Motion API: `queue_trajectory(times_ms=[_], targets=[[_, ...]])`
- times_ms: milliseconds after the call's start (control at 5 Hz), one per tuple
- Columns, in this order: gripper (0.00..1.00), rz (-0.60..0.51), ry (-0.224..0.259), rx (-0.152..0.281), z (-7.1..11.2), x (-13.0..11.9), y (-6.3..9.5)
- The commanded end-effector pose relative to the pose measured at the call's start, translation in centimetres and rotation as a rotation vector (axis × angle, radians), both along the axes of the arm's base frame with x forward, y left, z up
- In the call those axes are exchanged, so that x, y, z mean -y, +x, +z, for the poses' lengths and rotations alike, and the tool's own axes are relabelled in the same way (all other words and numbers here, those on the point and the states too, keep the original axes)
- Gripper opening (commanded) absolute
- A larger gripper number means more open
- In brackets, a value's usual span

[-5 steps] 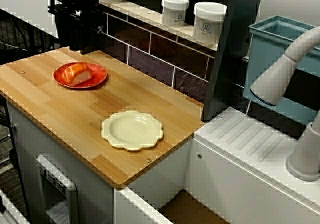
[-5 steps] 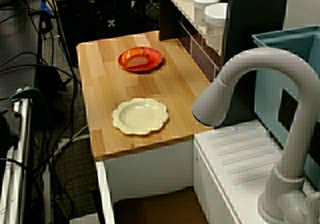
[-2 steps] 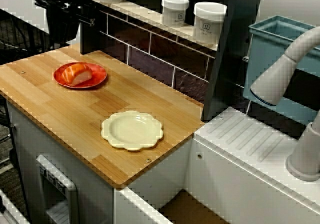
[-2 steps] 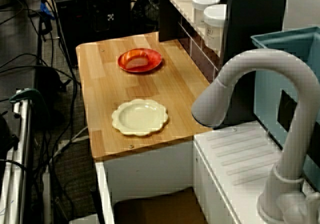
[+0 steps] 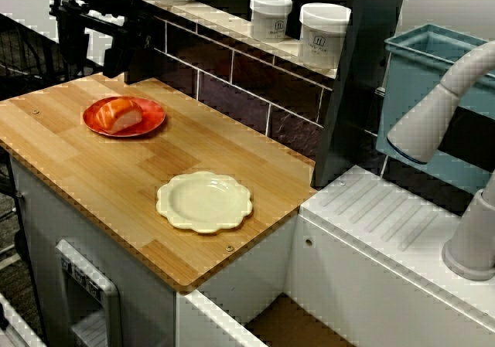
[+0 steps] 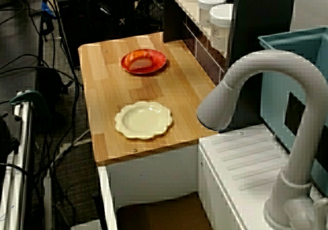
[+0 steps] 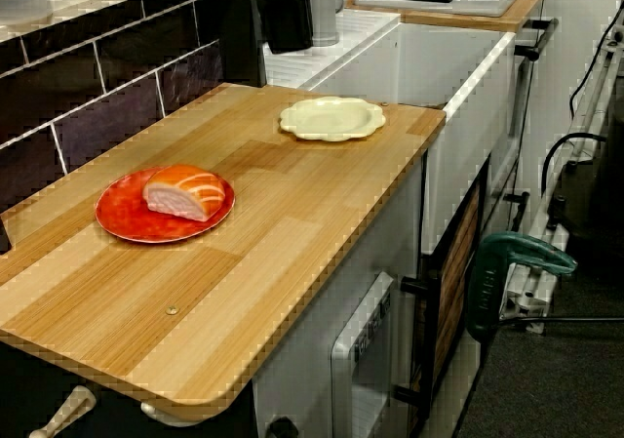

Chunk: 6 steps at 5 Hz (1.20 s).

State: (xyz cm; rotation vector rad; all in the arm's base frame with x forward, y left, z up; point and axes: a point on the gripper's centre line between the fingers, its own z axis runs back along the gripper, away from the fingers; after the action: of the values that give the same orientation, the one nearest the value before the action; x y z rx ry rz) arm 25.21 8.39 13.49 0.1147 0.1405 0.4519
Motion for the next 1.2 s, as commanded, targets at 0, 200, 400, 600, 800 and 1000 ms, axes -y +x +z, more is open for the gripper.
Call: queue_trajectory(times_ms=[0,200,400,600,800,1000], targets=[[1.00,-0.009,-0.012,0.078,-0.8,-1.4,0.3],[1.00,-0.065,0.019,0.116,-2.9,-2.7,1.1],[1.00,-0.096,0.071,0.179,-4.4,-3.7,1.6],[1.00,-0.132,0.082,0.218,-5.3,-4.6,2.5],[1.00,-0.169,0.067,0.227,-5.5,-5.4,2.9],[1.00,-0.295,0.003,0.295,-6.0,-6.5,2.9]])
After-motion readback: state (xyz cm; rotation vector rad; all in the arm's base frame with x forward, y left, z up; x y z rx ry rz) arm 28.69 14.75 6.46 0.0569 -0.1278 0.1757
